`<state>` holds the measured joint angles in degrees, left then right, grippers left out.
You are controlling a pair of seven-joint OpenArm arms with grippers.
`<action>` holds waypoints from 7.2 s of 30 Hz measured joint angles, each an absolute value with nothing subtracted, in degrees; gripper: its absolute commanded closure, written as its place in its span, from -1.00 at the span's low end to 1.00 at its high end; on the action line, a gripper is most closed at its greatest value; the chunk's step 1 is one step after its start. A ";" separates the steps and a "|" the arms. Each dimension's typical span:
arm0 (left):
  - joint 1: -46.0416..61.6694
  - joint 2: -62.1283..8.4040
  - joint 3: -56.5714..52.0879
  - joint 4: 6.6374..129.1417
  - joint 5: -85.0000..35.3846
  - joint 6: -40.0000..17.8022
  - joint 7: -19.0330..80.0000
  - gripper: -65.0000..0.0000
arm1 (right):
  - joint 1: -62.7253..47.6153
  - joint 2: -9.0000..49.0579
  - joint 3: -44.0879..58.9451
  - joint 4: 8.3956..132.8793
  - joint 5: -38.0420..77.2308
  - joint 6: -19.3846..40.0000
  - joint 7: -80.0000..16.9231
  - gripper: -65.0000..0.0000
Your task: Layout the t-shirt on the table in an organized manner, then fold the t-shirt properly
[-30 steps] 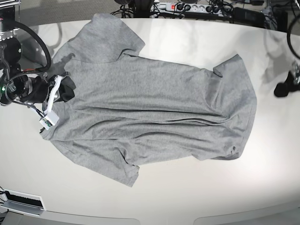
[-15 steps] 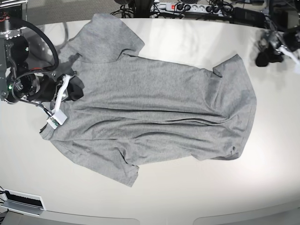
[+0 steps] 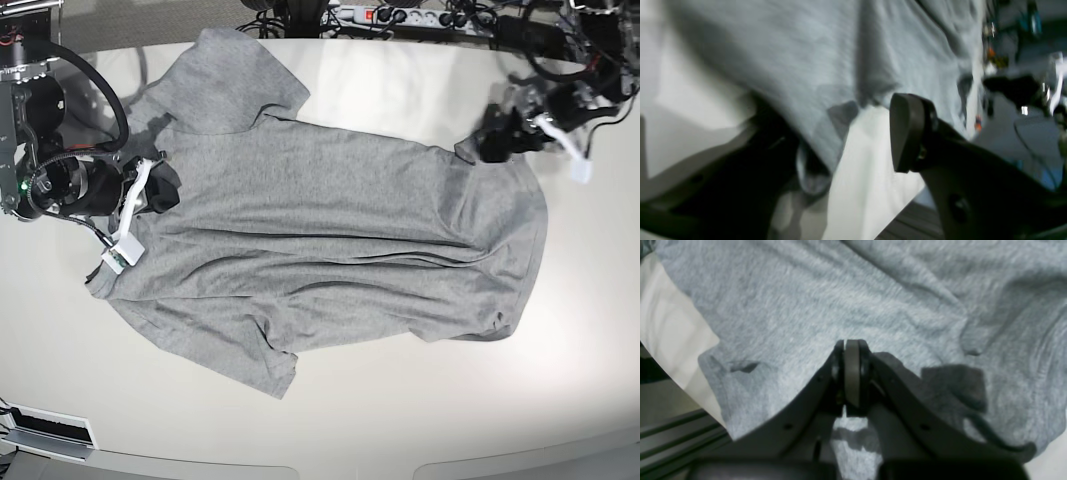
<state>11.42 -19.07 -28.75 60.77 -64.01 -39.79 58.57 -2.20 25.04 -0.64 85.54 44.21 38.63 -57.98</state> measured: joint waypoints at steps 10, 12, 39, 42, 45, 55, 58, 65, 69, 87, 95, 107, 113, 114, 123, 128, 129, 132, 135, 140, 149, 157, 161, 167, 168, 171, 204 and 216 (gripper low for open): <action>10.96 -24.69 -29.34 60.42 -59.94 -39.51 60.18 1.00 | -8.51 26.48 2.48 100.84 48.12 39.70 -64.75 1.00; 10.94 -26.65 -30.65 60.36 -59.13 -39.20 60.29 1.00 | -10.96 26.55 5.45 103.98 47.11 36.38 -64.27 1.00; 10.79 -30.44 -31.94 60.34 -64.14 -39.09 60.49 1.00 | -23.97 17.93 22.33 85.78 48.05 30.06 -54.41 -0.21; 10.92 -30.48 -31.94 60.34 -64.10 -39.09 60.49 1.00 | -21.82 17.91 23.18 81.76 51.07 32.34 -54.41 -0.21; 10.90 -30.44 -31.94 60.34 -64.10 -39.09 60.49 1.00 | -21.76 18.09 23.53 77.97 54.26 35.35 -54.76 -0.20; 10.90 -30.50 -31.94 60.34 -64.29 -39.51 60.49 1.00 | -18.63 17.76 23.46 76.29 56.95 39.86 -67.66 0.93; 10.90 -30.81 -31.94 60.34 -64.79 -39.48 61.54 1.00 | -17.21 18.52 23.35 76.38 60.77 39.68 -71.77 1.00; 12.45 -34.11 -31.88 63.40 -72.51 -39.51 71.79 1.00 | -18.76 22.55 23.35 84.75 63.59 39.70 -74.67 1.00; 16.10 -37.52 -31.88 66.63 -74.61 -39.53 72.90 1.00 | -23.64 22.72 23.31 89.47 63.22 39.70 -76.71 1.00; 36.51 -40.36 -32.71 94.87 -65.87 -39.70 73.60 1.00 | -38.35 25.91 23.94 111.33 53.34 39.70 -76.34 1.00; 37.45 -40.56 -37.95 94.96 -68.01 -39.68 73.78 1.00 | -41.15 27.46 26.68 111.33 54.00 39.72 -75.44 1.00; 43.18 -40.82 -37.95 95.22 -70.91 -39.70 78.56 1.00 | -44.07 27.73 26.74 111.33 53.95 39.70 -76.36 1.00; 43.03 -40.82 -37.95 95.22 -70.67 -39.70 78.46 1.00 | -44.01 27.77 26.74 111.33 53.93 39.72 -76.07 1.00; 43.03 -40.82 -37.95 95.22 -71.09 -39.70 78.48 1.00 | -44.01 27.77 26.74 111.33 53.93 39.72 -75.79 1.00; 38.39 -40.82 -37.95 95.22 -79.77 -39.70 70.43 1.00 | -40.60 27.77 26.76 112.73 53.76 39.72 -70.30 1.00; 35.53 -39.81 -37.95 95.15 -71.20 -39.70 64.01 1.00 | -38.24 27.55 26.79 112.71 53.32 39.70 -67.26 1.00; 35.14 -39.35 -37.93 95.09 -69.34 -39.68 62.92 1.00 | -37.60 27.51 26.79 112.49 53.32 39.70 -66.96 1.00; 33.41 -39.09 -36.56 94.70 -65.36 -39.68 59.33 1.00 | -35.05 27.44 26.79 111.07 53.28 39.70 -66.57 1.00; 30.92 -39.11 -34.15 94.67 -63.20 -39.68 56.29 1.00 | -32.05 27.42 26.79 107.90 53.32 39.72 -65.08 1.00; 28.71 -38.59 -28.34 94.67 -57.76 -39.68 56.42 1.00 | -28.23 27.40 26.55 101.73 52.97 39.72 -64.97 1.00; 26.35 -38.59 -23.88 94.67 -45.15 -39.68 48.80 1.00 | -23.29 27.24 22.24 96.12 52.49 39.70 -64.93 1.00; 26.20 -38.57 -23.86 94.67 -41.50 -36.49 46.06 1.00 | -21.06 27.14 21.52 96.09 49.63 39.72 -63.42 1.00; 26.20 -38.59 -23.79 94.67 -38.74 -35.64 44.99 1.00 | -21.10 27.11 21.50 96.09 49.45 39.72 -63.09 1.00; 26.13 -38.59 -23.79 94.67 -38.76 -36.45 43.27 0.29 | -20.14 27.16 21.52 96.07 49.41 39.72 -62.13 0.12; 26.15 -38.61 -23.79 94.67 -38.57 -36.42 43.44 0.07 | -19.62 27.33 21.52 96.09 49.41 39.72 -62.15 -0.10; 26.15 -38.61 -23.79 94.67 -38.57 -36.27 43.44 -0.13 | -18.24 27.51 21.63 96.09 51.09 39.70 -65.19 -0.25; 26.13 -38.61 -23.79 94.67 -38.76 -32.99 43.53 -0.13 | -29.52 18.06 21.85 89.12 48.58 37.39 -61.23 -0.24; 26.13 -38.59 -23.79 94.67 -40.29 -32.99 44.14 -0.13 | -28.82 18.06 21.85 88.90 54.72 39.51 -65.12 1.00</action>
